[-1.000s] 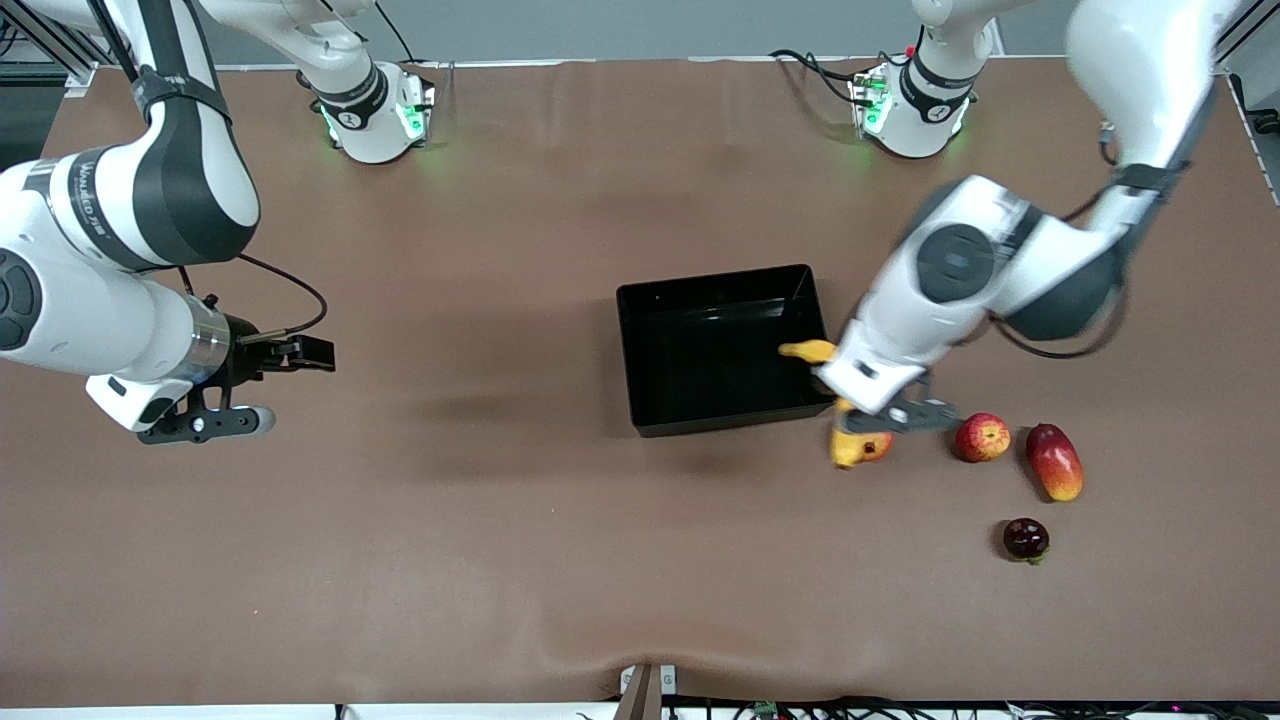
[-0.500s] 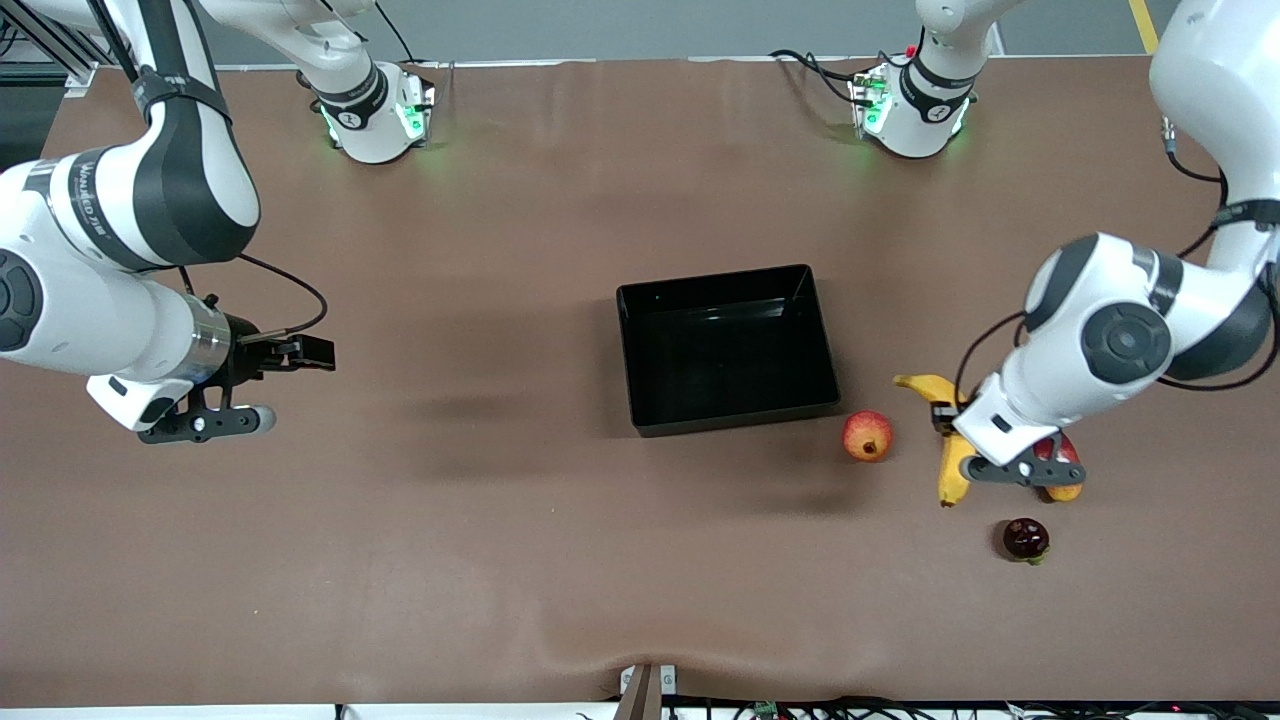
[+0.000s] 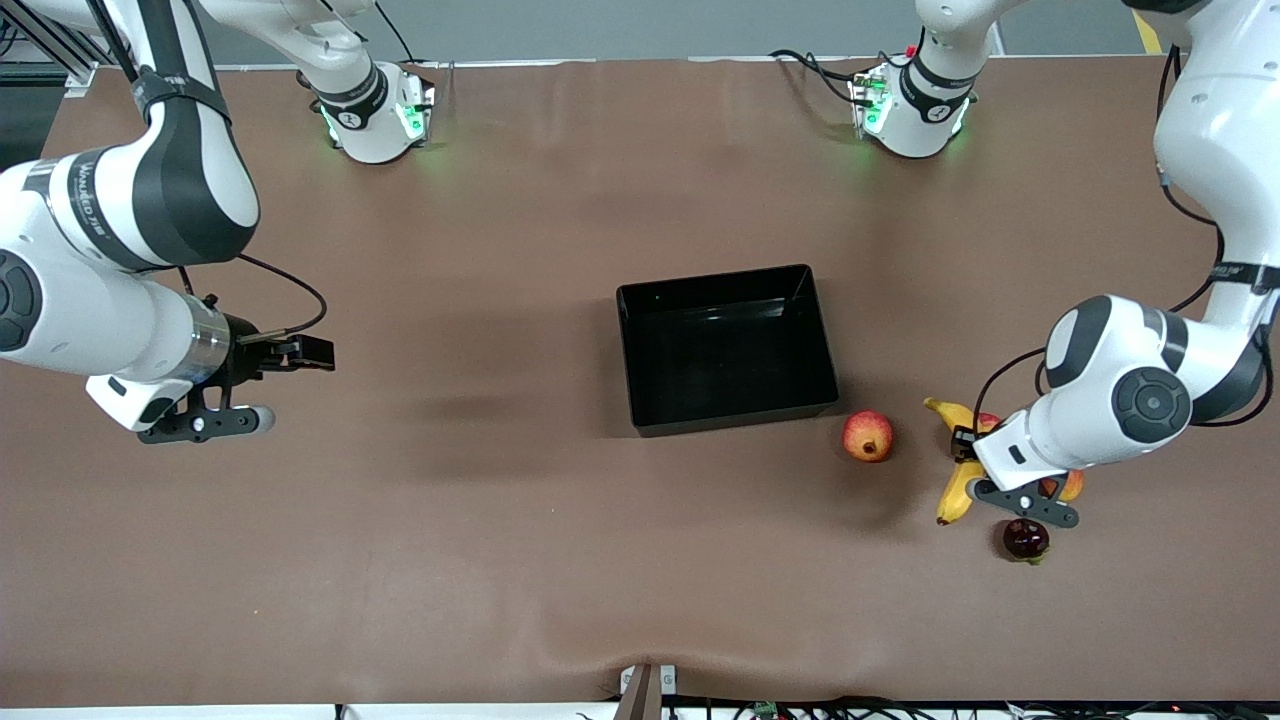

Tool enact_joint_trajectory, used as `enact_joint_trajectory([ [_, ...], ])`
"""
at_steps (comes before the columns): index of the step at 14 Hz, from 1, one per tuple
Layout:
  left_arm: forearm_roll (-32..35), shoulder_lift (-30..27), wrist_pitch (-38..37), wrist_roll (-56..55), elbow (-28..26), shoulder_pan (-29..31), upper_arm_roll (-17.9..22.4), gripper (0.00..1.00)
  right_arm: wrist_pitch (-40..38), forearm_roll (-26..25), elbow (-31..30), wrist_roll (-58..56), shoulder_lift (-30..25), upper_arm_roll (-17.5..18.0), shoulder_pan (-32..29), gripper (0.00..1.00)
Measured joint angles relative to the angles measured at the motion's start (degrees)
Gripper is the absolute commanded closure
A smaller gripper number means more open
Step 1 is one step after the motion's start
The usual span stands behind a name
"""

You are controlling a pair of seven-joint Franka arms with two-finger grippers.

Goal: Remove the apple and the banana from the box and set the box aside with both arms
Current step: 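Lower the banana beside the apple and open the left gripper, then reach the right gripper to the tray rim while the left gripper withdraws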

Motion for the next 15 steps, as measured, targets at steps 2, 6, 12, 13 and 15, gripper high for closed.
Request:
enact_joint_trajectory([
  [2, 0.0, 1.64, 2.5, 2.08, 0.32, -1.39, 2.23, 1.0, -0.04, 0.0, -0.01, 0.0, 0.0, 0.03, 0.0, 0.0],
  [6, 0.01, 2.87, 3.8, 2.53, 2.34, -6.46, 6.07, 1.0, -0.03, 0.87, -0.01, 3.85, 0.0, 0.53, 1.44, 0.0],
  [12, 0.01, 5.14, 8.05, 2.52, 2.63, -8.84, 9.44, 0.0, 3.31, 1.47, -0.14, 14.68, 1.91, 0.77, 10.59, 0.0],
  [13, 0.01, 5.31, 8.33, 2.52, 2.78, -8.84, 9.45, 0.0, 3.89, 2.49, -0.19, 14.7, 2.64, 0.72, 10.63, 0.0],
  [15, 0.01, 5.03, 8.49, 2.51, 3.73, -8.83, 9.41, 0.0, 5.51, 5.04, -0.37, 14.69, 4.0, 0.64, 10.68, 0.0],
])
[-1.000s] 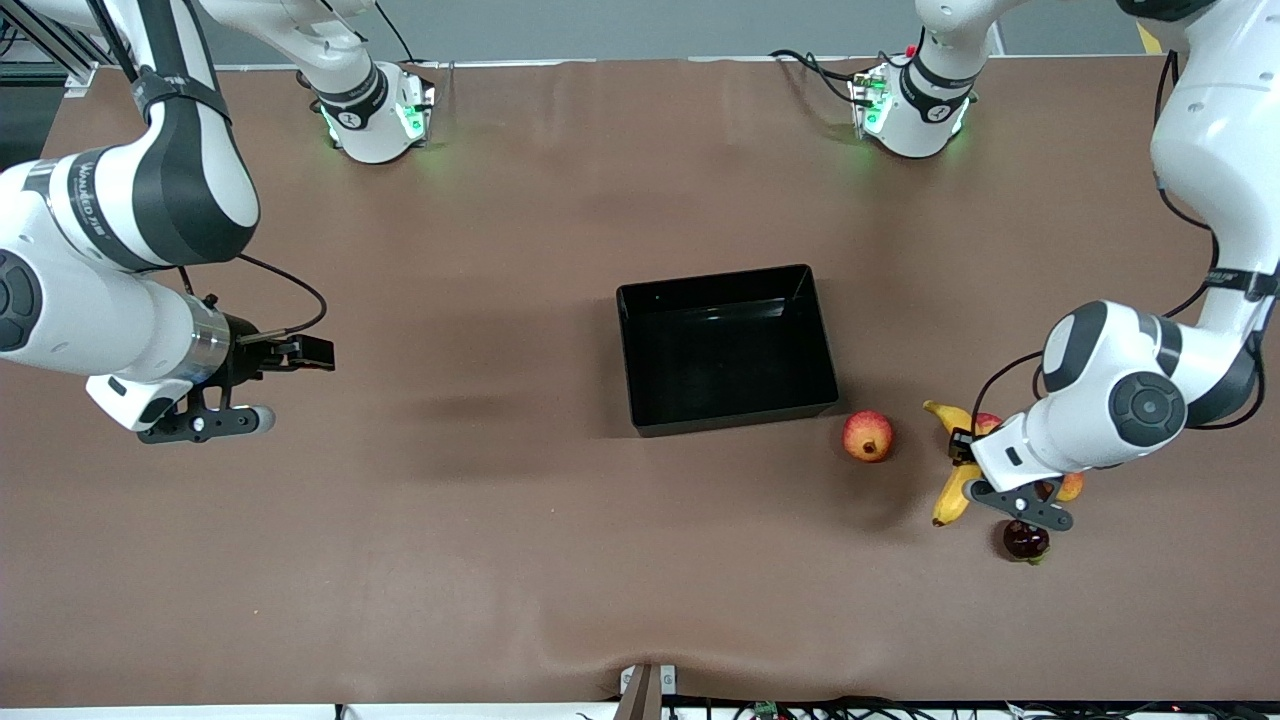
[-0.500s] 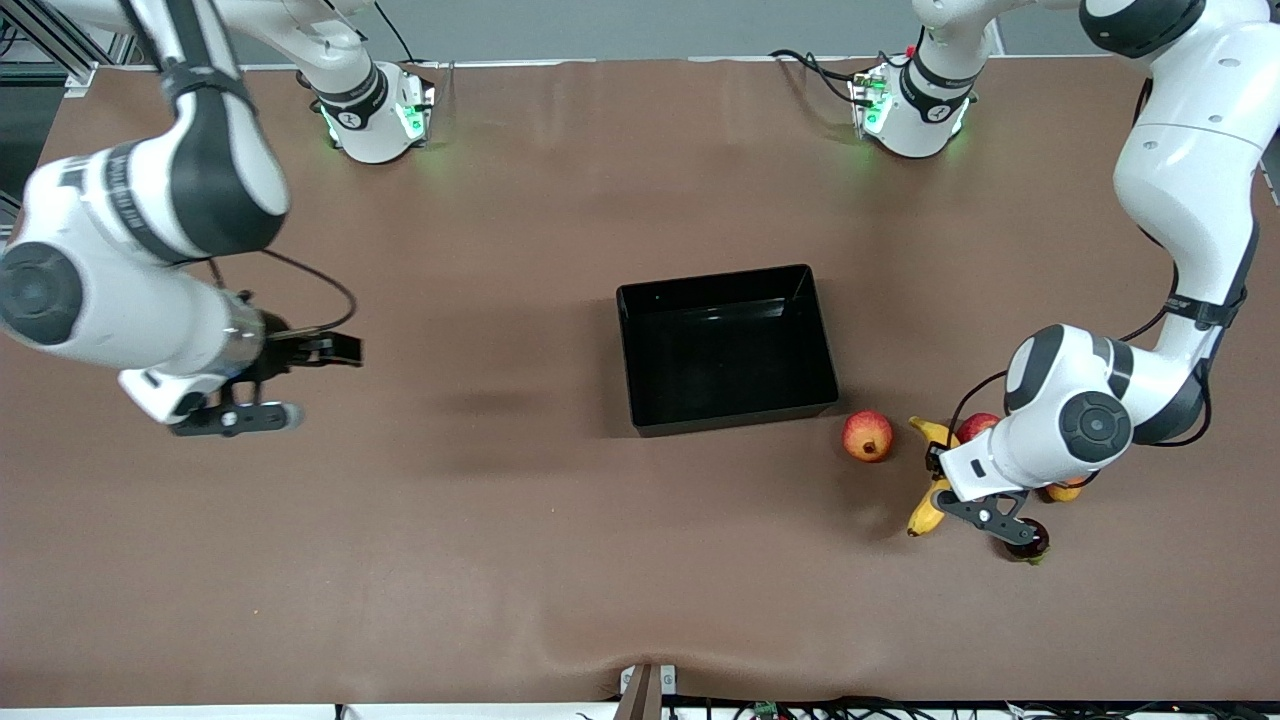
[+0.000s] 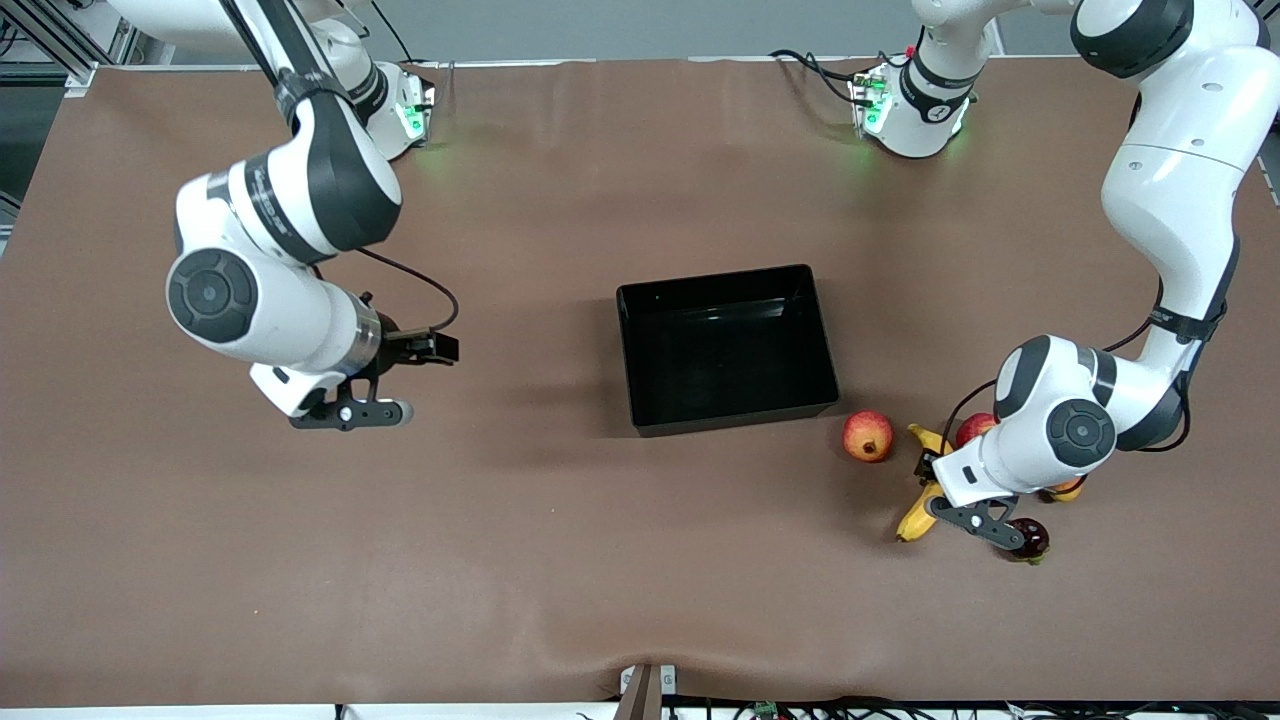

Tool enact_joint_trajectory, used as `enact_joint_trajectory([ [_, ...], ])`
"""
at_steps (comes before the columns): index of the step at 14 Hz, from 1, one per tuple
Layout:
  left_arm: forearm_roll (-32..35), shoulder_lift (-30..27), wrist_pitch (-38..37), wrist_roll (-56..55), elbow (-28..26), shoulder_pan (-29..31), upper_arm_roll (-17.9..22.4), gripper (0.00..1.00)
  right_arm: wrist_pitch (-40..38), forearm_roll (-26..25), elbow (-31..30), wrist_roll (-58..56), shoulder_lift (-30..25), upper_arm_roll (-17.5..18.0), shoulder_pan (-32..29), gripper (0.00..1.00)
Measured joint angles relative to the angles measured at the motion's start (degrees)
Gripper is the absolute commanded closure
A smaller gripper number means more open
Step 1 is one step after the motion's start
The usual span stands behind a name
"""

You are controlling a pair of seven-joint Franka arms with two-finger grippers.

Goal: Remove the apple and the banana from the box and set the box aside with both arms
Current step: 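Reach the right gripper to the tray rim while the left gripper withdraws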

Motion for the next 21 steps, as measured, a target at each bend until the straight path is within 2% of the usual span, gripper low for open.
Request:
enact_joint_trajectory([
  [2, 0.0, -1.39, -0.35, -0.02, 1.48, 0.25, -0.07, 0.0, 1.49, 0.86, -0.15, 1.69, 0.93, 0.05, 1.04, 0.0],
  [4, -0.4, -4.16, -4.15, -0.24, 3.35, 0.51, -0.21, 0.0, 2.95, 0.91, -0.22, 5.79, 1.64, 0.14, 3.94, 0.0],
  [7, -4.52, -9.97, -10.02, -1.93, 5.59, 0.52, -0.32, 0.0, 6.34, 0.91, -0.46, 8.33, 4.07, 0.23, 9.57, 0.0],
  [11, -7.06, -19.64, -18.5, -10.15, 6.18, 0.17, -0.97, 0.0, 12.11, 0.91, -0.6, 8.87, 8.07, 0.23, 13.78, 0.0],
  [14, -10.11, -26.48, -23.09, -12.35, 6.18, 0.0, -1.95, 0.0, 15.31, 0.91, -0.66, 8.94, 9.58, 0.25, 17.72, 0.0],
  [18, -12.52, -32.03, -26.23, -12.4, 6.15, -0.02, -2.15, 0.0, 22.47, 0.79, -1.11, 9.19, 11.99, 0.2, 22.68, 0.0],
  [21, -17.32, -35.53, -29.19, -12.44, 6.13, 0.08, -2.05, 0.0, 28.87, 0.55, -1.35, 9.11, 15.75, 0.15, 23.62, 0.0],
])
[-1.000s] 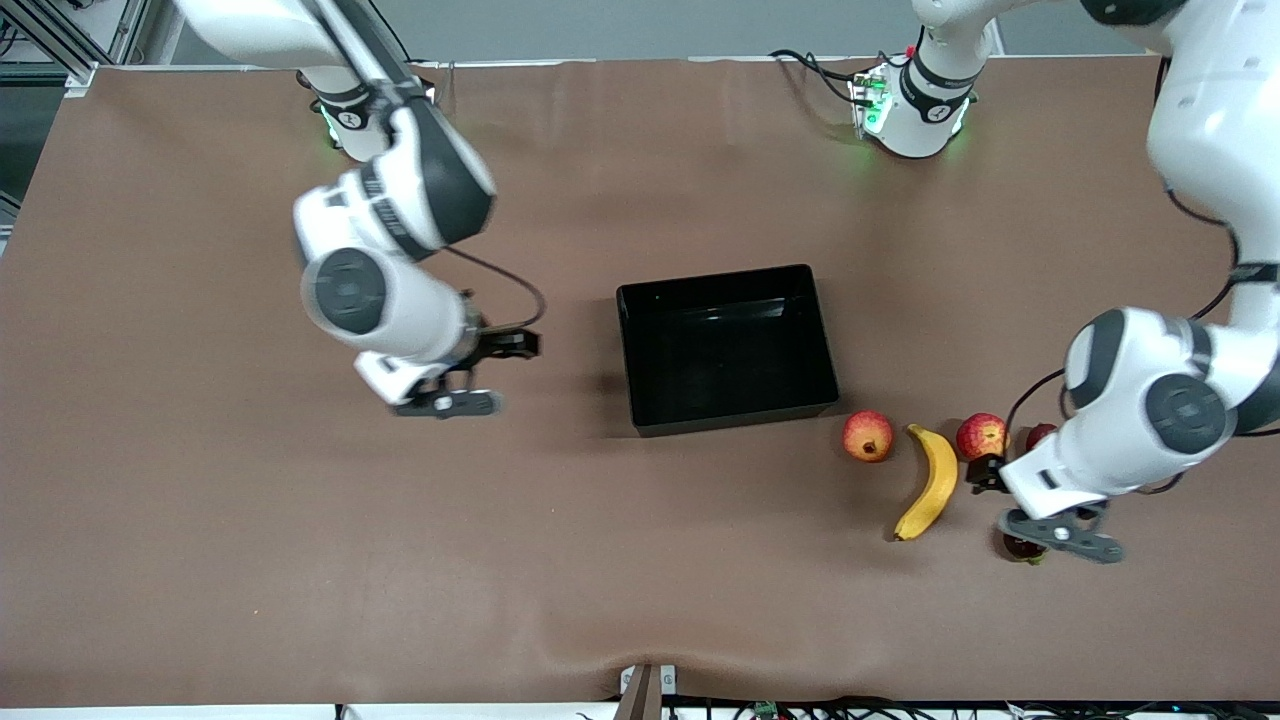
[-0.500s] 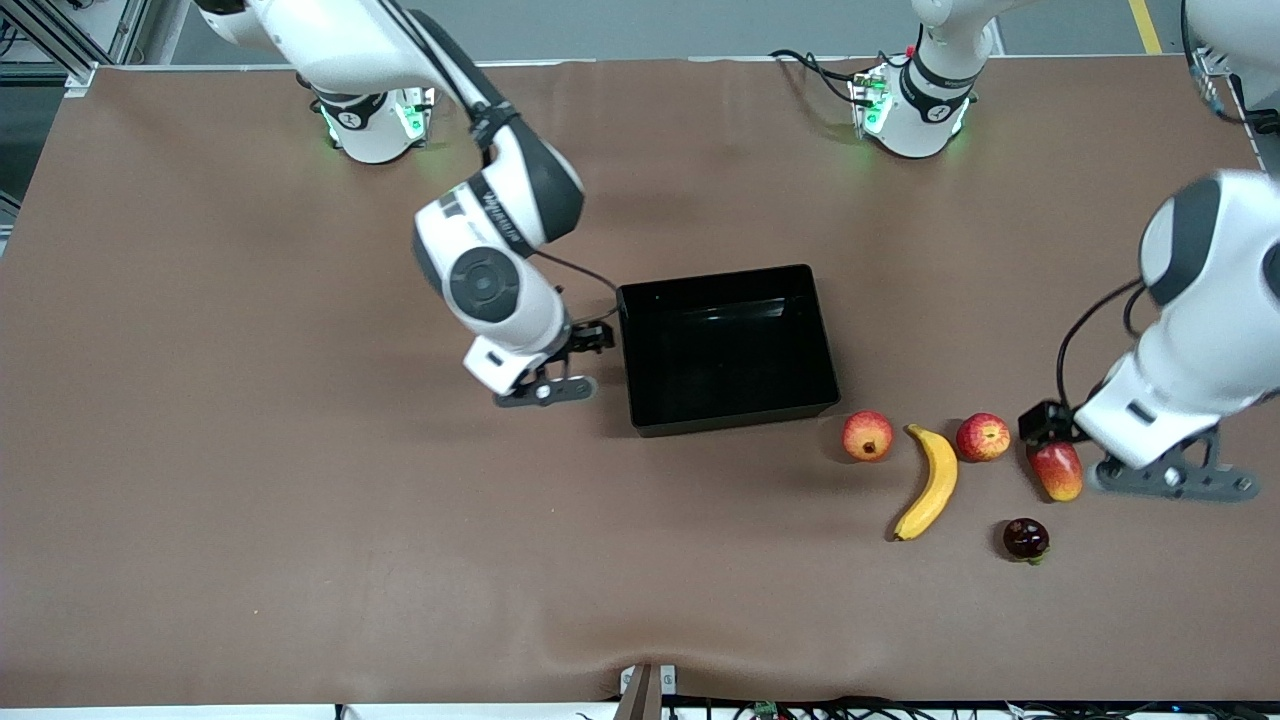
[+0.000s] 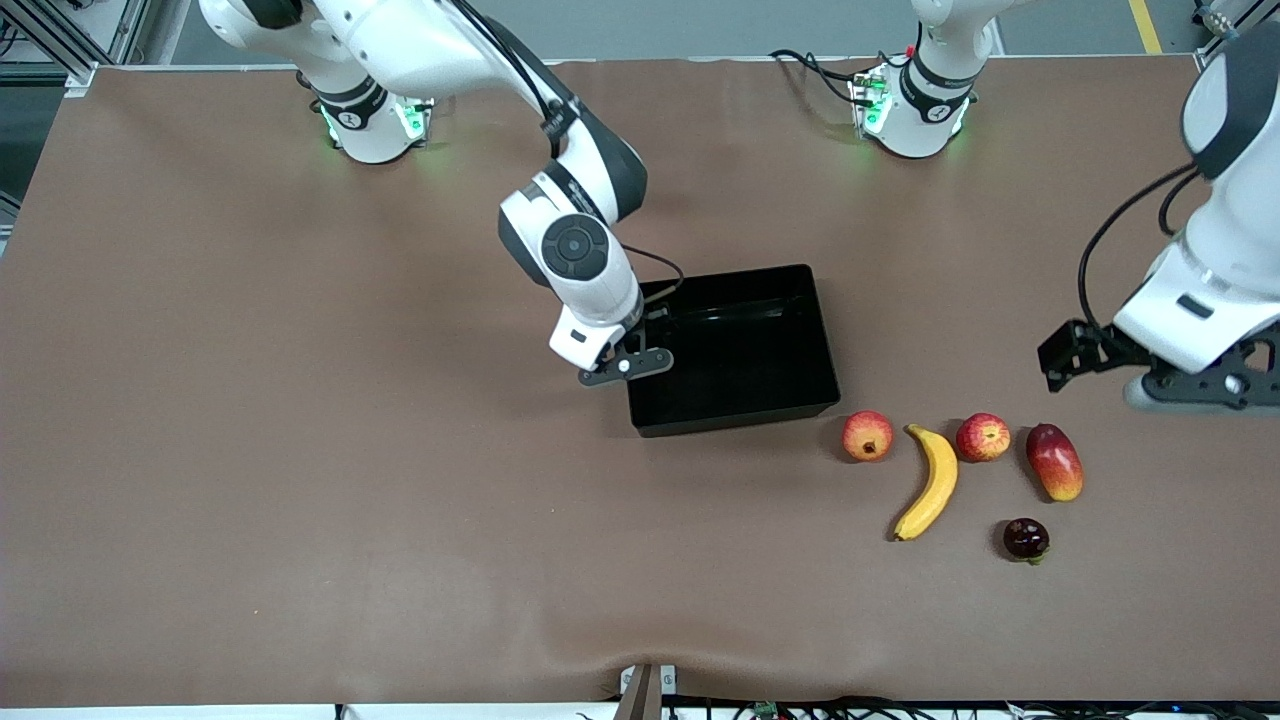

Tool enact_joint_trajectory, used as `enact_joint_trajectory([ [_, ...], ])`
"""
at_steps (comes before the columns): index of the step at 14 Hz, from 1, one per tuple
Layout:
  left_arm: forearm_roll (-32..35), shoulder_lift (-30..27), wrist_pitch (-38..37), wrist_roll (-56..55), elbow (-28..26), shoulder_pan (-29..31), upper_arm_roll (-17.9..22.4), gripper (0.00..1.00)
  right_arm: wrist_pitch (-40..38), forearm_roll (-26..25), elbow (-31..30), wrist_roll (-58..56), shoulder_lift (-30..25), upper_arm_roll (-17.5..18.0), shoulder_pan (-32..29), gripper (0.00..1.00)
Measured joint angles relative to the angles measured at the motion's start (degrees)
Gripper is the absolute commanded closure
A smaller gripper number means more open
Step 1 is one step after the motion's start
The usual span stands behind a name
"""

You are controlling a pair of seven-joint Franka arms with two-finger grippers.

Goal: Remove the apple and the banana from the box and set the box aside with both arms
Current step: 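Reach the right gripper to the tray rim while the left gripper withdraws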

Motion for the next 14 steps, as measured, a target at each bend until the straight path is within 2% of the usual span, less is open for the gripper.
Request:
enact_joint_trajectory([
  [5, -3.1, -5.04, -5.92, 0.0, -0.19, -0.09, 0.33, 0.0, 0.79, -0.11, -0.15, -0.04, 1.94, -0.13, 0.12, 0.0],
  [7, -4.43, -7.09, -8.2, 0.0, -0.78, -2.25, 2.93, 0.0, 0.78, -0.26, -0.61, -0.04, 2.19, -0.2, 0.12, 0.0],
  [8, -5.71, -8.16, -8.84, -0.02, -1.44, -5.19, 6.49, 0.0, 0.81, -0.26, -0.85, -0.04, 2.35, -0.22, 0.12, 0.15],
  [10, -8.63, -10.37, -9.2, -0.02, -3.33, -11.59, 14.59, 0.0, 0.82, -0.28, -1.39, -0.04, 2.61, -0.29, 0.12, 0.72],
  [11, -9.55, -11.52, -9.23, -0.02, -4.45, -14.15, 17.83, 0.0, 0.82, -0.28, -1.55, -0.04, 2.67, -0.31, 0.12, 0.93],
  [12, -9.93, -12.74, -9.25, -0.02, -5.71, -16.45, 20.57, 0.0, 0.81, -0.29, -1.68, -0.04, 2.68, -0.31, 0.12, 1.0],
  [14, -10.16, -15.09, -9.26, -0.02, -8.15, -19.83, 24.18, 0.0, 0.8, -0.29, -1.95, -0.04, 2.73, -0.32, 0.12, 1.0],
])
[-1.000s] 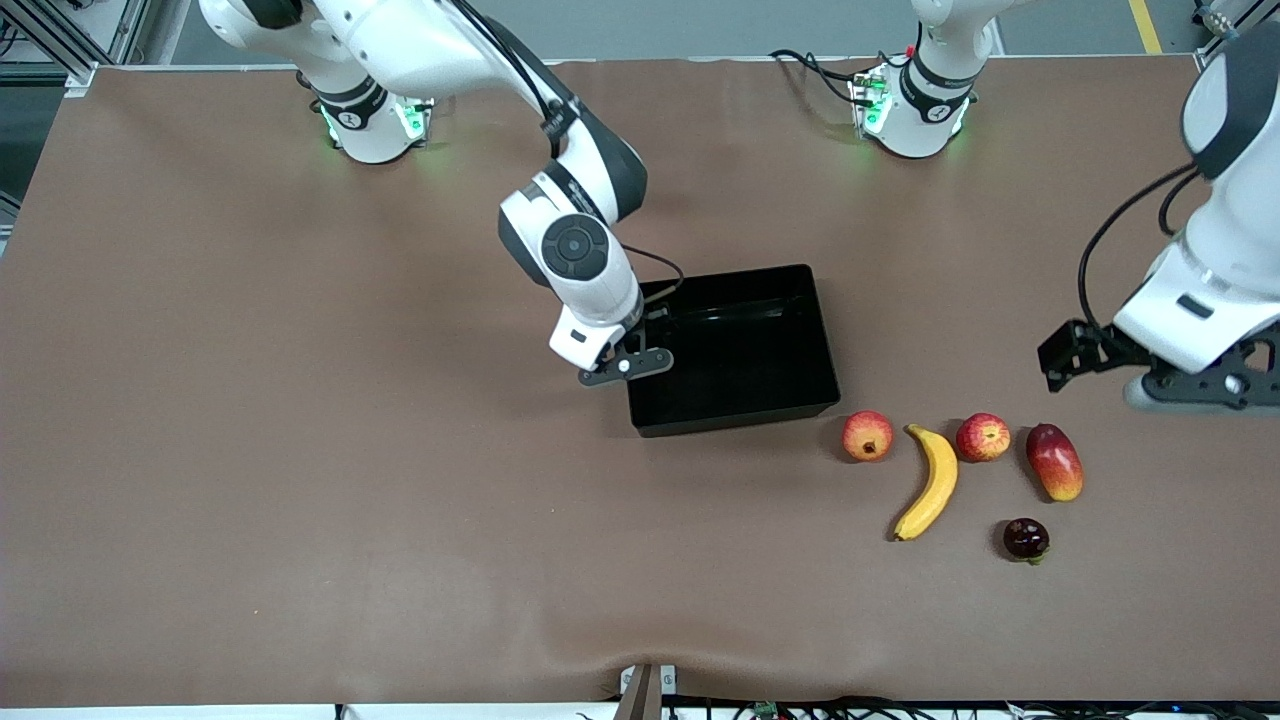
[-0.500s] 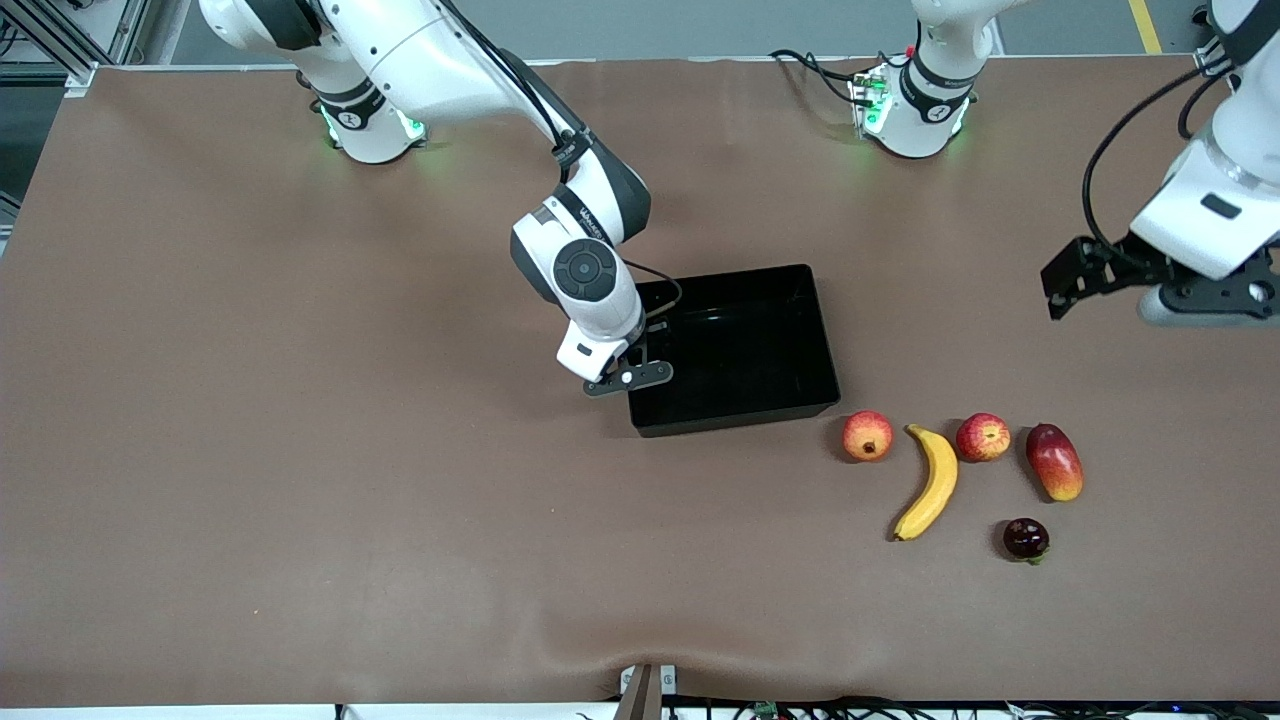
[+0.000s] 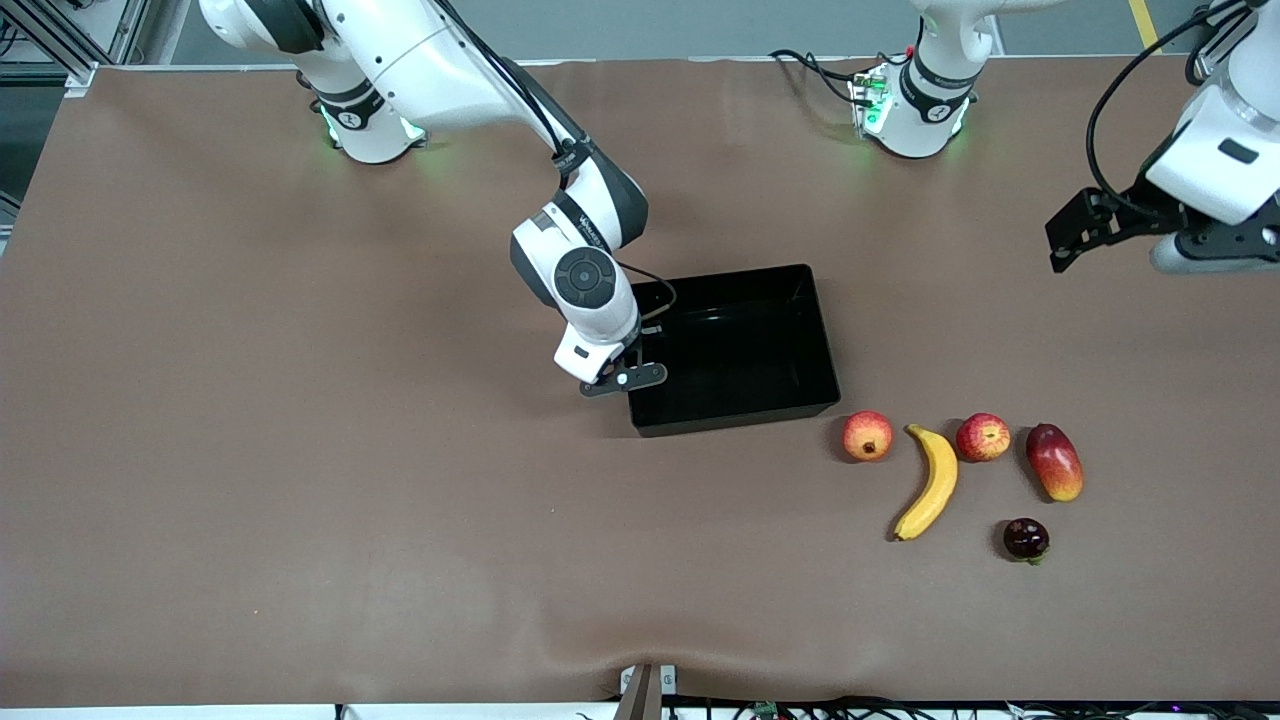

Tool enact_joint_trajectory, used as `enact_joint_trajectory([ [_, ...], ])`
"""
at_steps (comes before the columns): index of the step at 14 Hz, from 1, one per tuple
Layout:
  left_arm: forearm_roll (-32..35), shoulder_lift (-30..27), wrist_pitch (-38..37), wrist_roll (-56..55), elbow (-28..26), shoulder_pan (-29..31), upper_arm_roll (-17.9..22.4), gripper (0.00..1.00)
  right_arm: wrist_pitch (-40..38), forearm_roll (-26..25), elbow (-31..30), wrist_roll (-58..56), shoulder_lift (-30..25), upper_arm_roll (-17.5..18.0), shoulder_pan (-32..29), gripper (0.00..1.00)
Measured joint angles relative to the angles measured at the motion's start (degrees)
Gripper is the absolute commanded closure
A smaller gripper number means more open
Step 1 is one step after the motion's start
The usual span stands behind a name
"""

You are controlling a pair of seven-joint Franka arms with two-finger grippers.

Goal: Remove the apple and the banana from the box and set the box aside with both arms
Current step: 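Reach the right gripper to the tray rim while the left gripper withdraws, then grip the tray rim with the right gripper and drag it sideways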

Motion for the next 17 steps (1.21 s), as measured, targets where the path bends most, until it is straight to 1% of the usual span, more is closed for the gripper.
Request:
enact_joint_trajectory([
  [1, -0.44, -0.99, -0.01, 0.0, -1.04, -0.95, 1.09, 0.0, 0.0, 0.0, -0.07, 0.0, 0.02, 0.0, 0.0, 1.0],
  [3, -1.53, -2.38, -0.01, 0.0, -2.71, -1.33, 1.99, 0.0, 0.02, 0.0, -0.09, 0.01, 0.02, 0.01, 0.0, 1.0],
  [10, -1.87, -2.99, -0.01, 0.0, -4.14, -1.4, 2.37, 0.0, -0.29, 0.01, 0.01, 0.24, 0.0, -0.59, -0.28, 1.0],
  [13, -1.87, -2.99, -0.01, 0.0, -4.16, -1.44, 2.41, 0.0, -1.34, -0.01, 0.17, -0.86, -0.32, -0.93, -2.31, 1.0],
  [17, -1.87, -2.99, -0.01, 0.0, -4.16, -0.65, 2.8, 0.0, -3.03, -0.01, 0.33, -2.38, -2.24, -1.14, -7.02, 1.0],
])
